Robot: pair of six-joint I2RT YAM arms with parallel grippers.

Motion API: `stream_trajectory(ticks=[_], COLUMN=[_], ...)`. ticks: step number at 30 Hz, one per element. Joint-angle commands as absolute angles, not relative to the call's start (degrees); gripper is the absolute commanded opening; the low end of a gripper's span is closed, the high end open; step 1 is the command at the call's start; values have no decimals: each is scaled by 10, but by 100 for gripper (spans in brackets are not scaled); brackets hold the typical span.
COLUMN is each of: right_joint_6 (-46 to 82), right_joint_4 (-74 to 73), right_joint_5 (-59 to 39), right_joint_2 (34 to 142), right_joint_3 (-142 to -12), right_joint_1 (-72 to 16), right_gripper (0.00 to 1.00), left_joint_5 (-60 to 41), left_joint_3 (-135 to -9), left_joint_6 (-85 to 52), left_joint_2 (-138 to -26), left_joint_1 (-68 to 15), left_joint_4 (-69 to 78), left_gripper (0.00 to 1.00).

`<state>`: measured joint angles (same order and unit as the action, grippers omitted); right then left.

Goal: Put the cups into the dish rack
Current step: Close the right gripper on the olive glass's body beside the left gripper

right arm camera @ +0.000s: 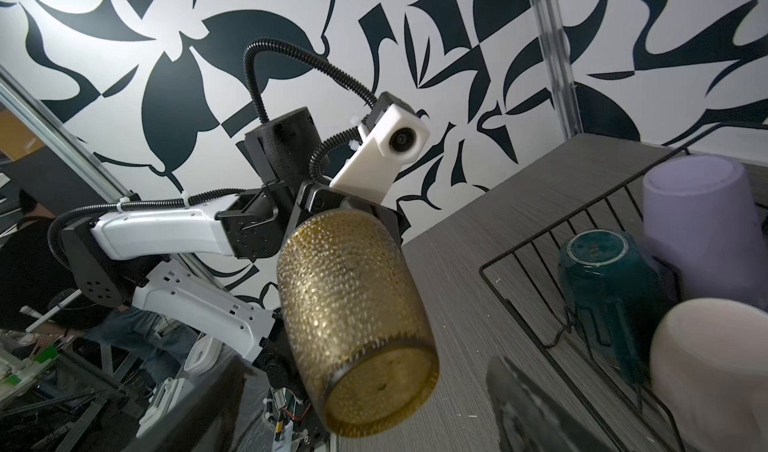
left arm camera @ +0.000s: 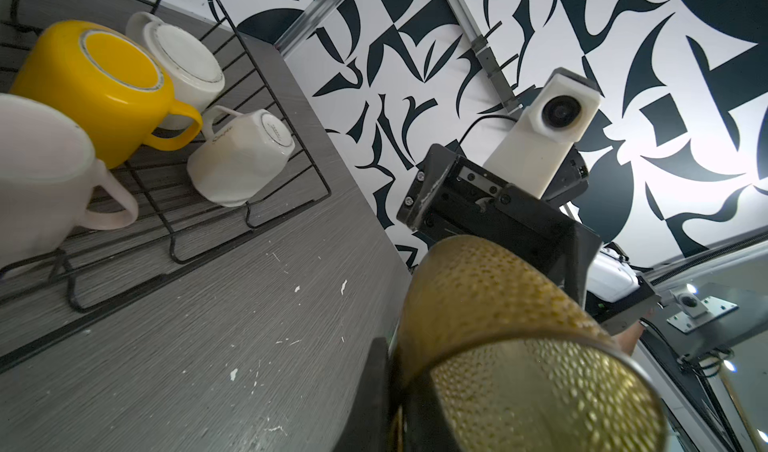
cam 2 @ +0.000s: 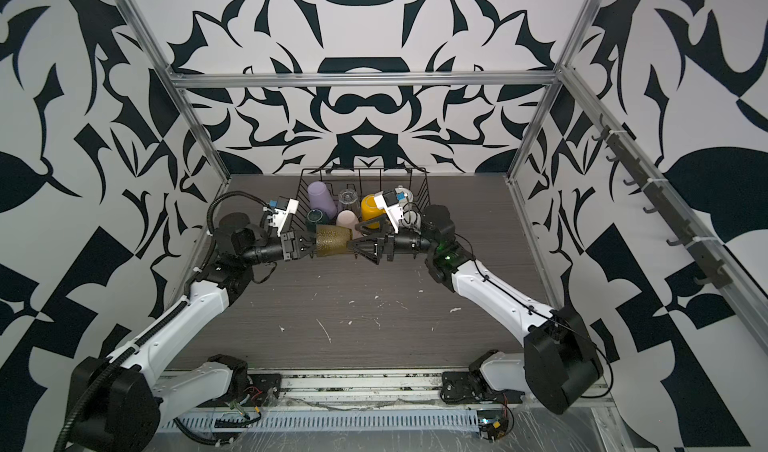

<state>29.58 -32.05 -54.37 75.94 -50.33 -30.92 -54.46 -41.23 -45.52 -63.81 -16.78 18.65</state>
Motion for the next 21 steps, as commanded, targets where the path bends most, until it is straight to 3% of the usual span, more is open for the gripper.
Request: stream_trajectory(ticks=[1, 11, 21], right_joint_6=[284, 280, 276], right_joint_4=[-372, -371, -354], right_joint_5=[-561, -570, -558], right_joint_2=[764, 800, 826], right_joint_3=[-538, -561, -581], right_joint_1=[-324, -367, -391], right_gripper=[93, 92, 85], left_joint_5=[-572, -576, -574], left_joint_3=[-414, -418, -415], left_joint_6=[-463, -475, -484], left_joint_2=[-627, -618, -616], left_joint_1=[-166, -167, -166], left_joint_4=[210, 213, 219], left_gripper=[0, 0, 0])
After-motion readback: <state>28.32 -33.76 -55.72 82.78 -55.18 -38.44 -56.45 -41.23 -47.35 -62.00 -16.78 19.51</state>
